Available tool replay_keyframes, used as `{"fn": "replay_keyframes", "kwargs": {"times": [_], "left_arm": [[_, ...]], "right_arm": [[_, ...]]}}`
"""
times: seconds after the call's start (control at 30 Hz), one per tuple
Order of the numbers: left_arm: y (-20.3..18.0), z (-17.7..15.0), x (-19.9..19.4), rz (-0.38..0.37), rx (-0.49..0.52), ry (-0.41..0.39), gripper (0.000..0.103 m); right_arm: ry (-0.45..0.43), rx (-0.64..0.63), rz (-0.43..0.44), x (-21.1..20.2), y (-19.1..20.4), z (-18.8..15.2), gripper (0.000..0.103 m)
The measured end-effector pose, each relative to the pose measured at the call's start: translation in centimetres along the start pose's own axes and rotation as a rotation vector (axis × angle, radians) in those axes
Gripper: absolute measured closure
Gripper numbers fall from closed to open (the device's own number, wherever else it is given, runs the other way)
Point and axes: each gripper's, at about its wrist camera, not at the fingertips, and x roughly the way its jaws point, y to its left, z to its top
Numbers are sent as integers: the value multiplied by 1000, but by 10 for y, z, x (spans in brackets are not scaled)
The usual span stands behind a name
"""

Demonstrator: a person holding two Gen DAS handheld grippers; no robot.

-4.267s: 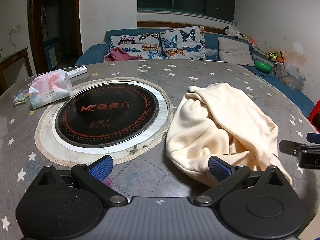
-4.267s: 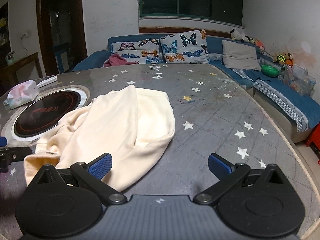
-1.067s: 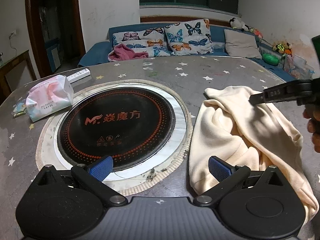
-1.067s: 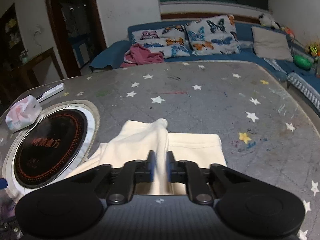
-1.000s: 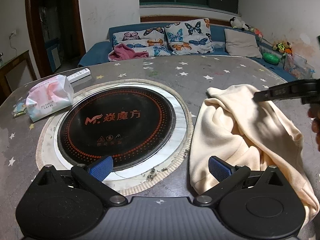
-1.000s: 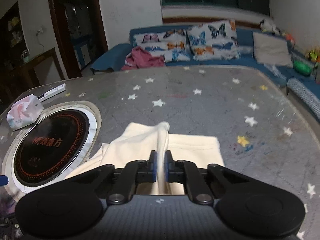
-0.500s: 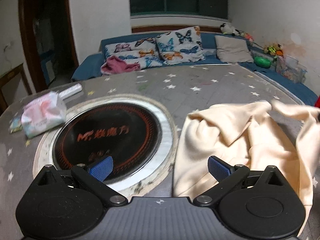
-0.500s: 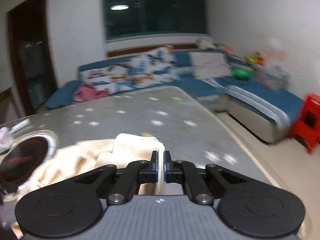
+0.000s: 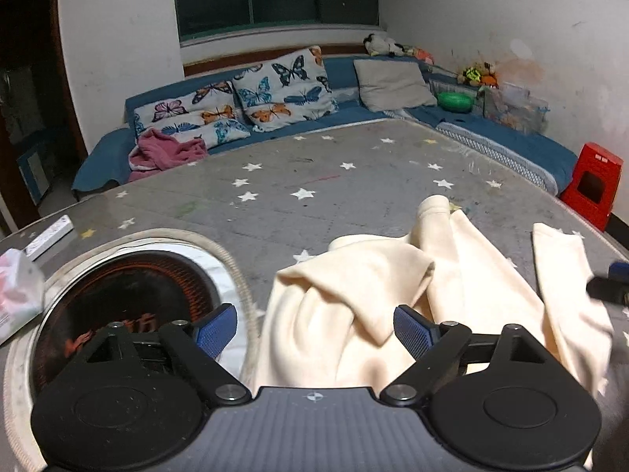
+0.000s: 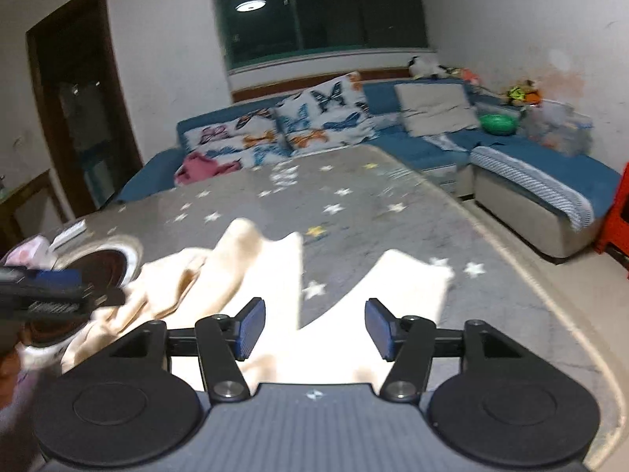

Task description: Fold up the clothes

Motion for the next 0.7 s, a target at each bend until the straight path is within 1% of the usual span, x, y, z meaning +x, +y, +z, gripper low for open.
{"fn": "replay_keyframes", "kwargs": {"times": [0.1,0.13,0.2,0.27,0.3,0.33,0.37,0.43,0.47,0.57,0.7], "left_arm": [[0,5,15,-28,-24,16,18],[0,7,20,-36,-32,20,24],[0,10,28,-51,-44,28,30],[0,11,38,-55,-49,47,46],[1,12,40,-58,-53,48,61],[2,12,41,-62,-60,42,70],[3,12,41,-66,-66,35,75],[5,13,42,-74,-79,21,94],[7,14,40,-72,-91,8,99],[21,18,28,-41,-139,-51,100],[51,23,9,89,-209,-119,100]], "right_arm": [[28,-27,33,6,11,-5,43],[34,-39,38,7,13,-7,41],[46,-53,42,9,16,-10,41],[58,-64,44,11,19,-12,41],[61,-64,44,12,18,-12,41],[64,-63,43,13,18,-13,41],[66,-61,43,13,17,-13,41],[70,-57,40,14,15,-14,41],[71,-54,37,15,14,-14,41],[71,-51,36,13,13,-15,41],[70,-58,34,14,13,-14,40]]}}
